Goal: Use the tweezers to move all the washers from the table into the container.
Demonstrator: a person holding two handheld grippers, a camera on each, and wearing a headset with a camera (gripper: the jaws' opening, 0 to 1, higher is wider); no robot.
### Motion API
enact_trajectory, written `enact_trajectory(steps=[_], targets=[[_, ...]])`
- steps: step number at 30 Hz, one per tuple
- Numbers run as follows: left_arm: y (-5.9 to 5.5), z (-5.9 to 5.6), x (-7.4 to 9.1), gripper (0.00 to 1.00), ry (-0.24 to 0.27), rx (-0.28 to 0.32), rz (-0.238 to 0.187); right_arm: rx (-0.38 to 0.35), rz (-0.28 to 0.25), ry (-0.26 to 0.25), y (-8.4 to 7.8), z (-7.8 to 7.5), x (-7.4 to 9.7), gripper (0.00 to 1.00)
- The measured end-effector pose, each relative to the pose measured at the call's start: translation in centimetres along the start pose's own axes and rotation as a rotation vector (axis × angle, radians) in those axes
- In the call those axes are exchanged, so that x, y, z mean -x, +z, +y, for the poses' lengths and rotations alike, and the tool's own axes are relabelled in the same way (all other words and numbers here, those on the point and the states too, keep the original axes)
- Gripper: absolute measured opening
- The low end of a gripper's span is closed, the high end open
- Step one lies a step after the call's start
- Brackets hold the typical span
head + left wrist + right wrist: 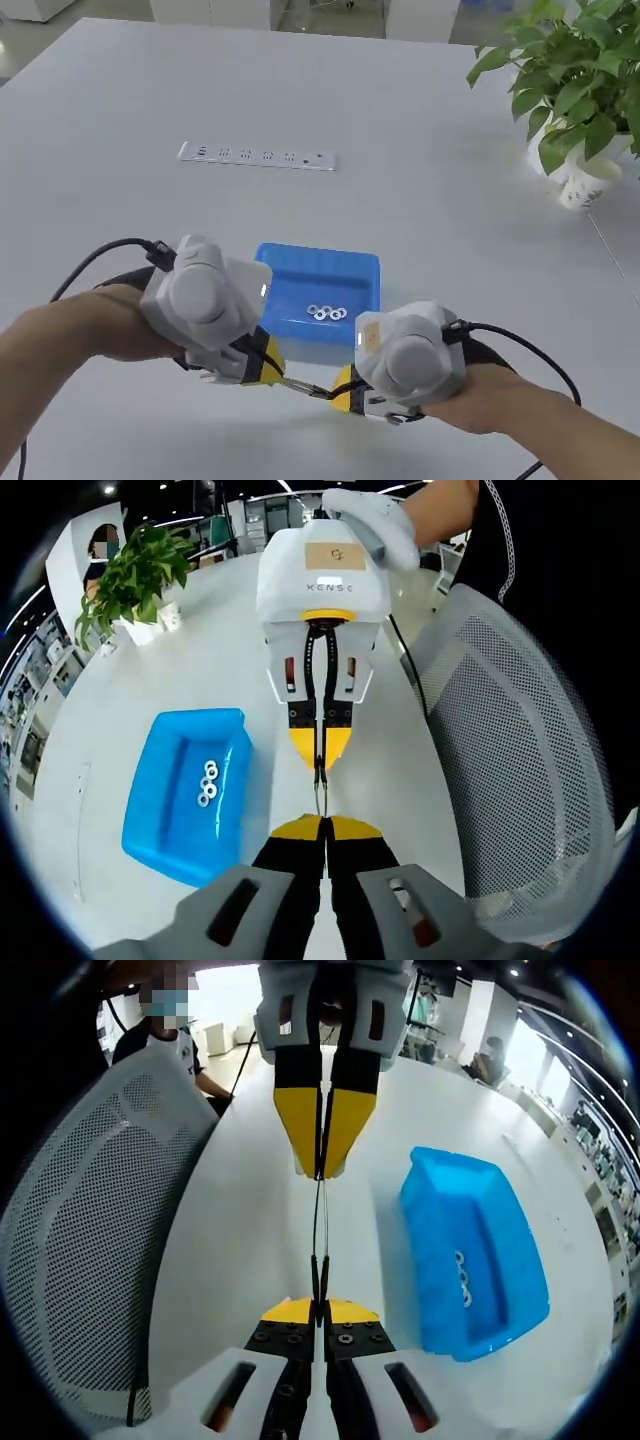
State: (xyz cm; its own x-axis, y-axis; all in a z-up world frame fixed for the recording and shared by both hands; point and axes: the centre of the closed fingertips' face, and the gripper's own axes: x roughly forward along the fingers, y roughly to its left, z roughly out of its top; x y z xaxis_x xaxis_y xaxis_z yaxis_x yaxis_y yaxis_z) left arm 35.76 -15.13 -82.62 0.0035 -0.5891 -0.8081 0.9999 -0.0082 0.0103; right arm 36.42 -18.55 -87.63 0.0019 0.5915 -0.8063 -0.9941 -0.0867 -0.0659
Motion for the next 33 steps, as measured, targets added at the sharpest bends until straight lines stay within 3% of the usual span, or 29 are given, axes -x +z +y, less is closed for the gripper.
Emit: enact_trajectory(steps=[4,7,18,25,33], targets=[[-0.5,-0.4,-0.9,0.03,-0.008,0.022,-0.004,0.005,0.011,0.008,-0.3,0.2,-0.5,0.03],[-1.2,-0.4,-1.4,0.03,-0.007,0.020,0.018,0.014,0.024,0.017,-0.4,0.4,-0.7,0.03],[-2.8,-0.2,-1.8,0.04,0.002,0.028,0.050,0.013,0.041,0.019,-0.6,0.5,-1.3,0.03],[-4.1,-0.2,-2.5,0.06,0.019,0.003,0.085,0.006,0.045,0.018,-0.7,0.6,-1.5,0.03],[-4.8,-0.4,-2.7,0.07,0.016,0.005,0.097,0.020,0.047,0.014,-0.7,0.6,-1.5,0.04]])
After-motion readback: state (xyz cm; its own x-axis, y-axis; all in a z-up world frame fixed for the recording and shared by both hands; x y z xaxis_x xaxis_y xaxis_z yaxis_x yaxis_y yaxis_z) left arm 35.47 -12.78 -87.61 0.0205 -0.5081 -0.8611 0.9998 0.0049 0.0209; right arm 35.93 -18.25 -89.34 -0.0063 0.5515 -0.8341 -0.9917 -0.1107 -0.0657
